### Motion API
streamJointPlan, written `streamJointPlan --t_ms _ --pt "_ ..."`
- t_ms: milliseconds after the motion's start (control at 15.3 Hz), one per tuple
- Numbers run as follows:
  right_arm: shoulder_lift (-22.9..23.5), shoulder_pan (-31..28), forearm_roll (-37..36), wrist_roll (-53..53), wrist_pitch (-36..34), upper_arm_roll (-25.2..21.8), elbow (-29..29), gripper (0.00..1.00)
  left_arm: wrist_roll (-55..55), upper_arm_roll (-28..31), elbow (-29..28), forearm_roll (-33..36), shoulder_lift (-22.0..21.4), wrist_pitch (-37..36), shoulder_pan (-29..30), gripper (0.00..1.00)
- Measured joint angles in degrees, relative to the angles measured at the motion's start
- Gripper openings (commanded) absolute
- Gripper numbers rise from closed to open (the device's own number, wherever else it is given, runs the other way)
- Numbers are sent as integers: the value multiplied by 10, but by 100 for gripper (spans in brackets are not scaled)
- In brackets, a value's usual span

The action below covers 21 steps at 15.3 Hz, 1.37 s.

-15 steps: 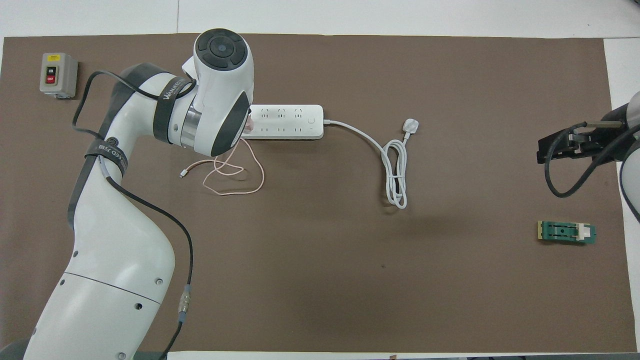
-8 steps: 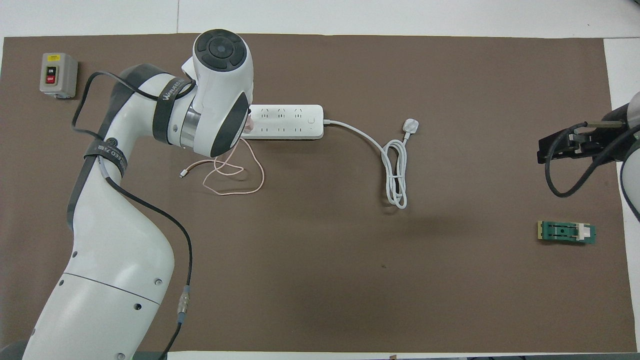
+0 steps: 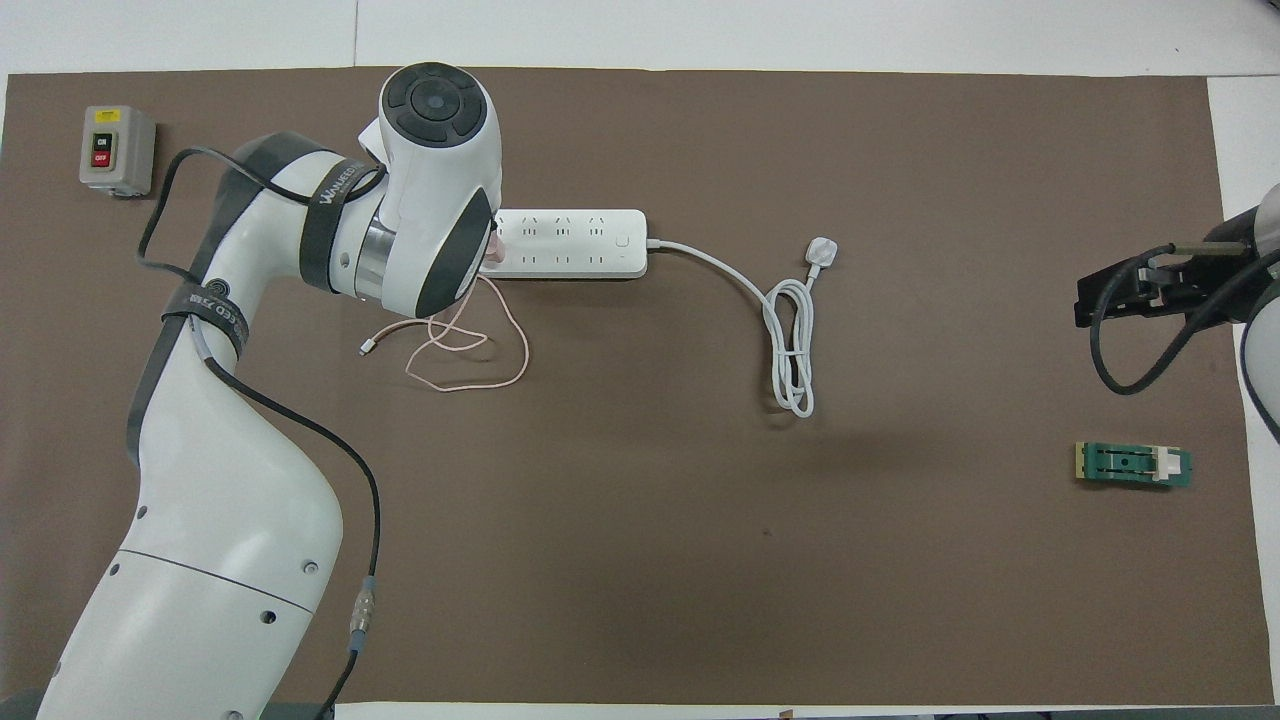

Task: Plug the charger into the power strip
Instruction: 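Press the charger prongs down into the socket with the left gripper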

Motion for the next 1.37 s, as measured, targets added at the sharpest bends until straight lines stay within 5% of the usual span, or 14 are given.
streamJointPlan --t_ms 1374 --pt "0 -2 0 0 0 -2 0 100 0 1 -15 0 -8 14 0 0"
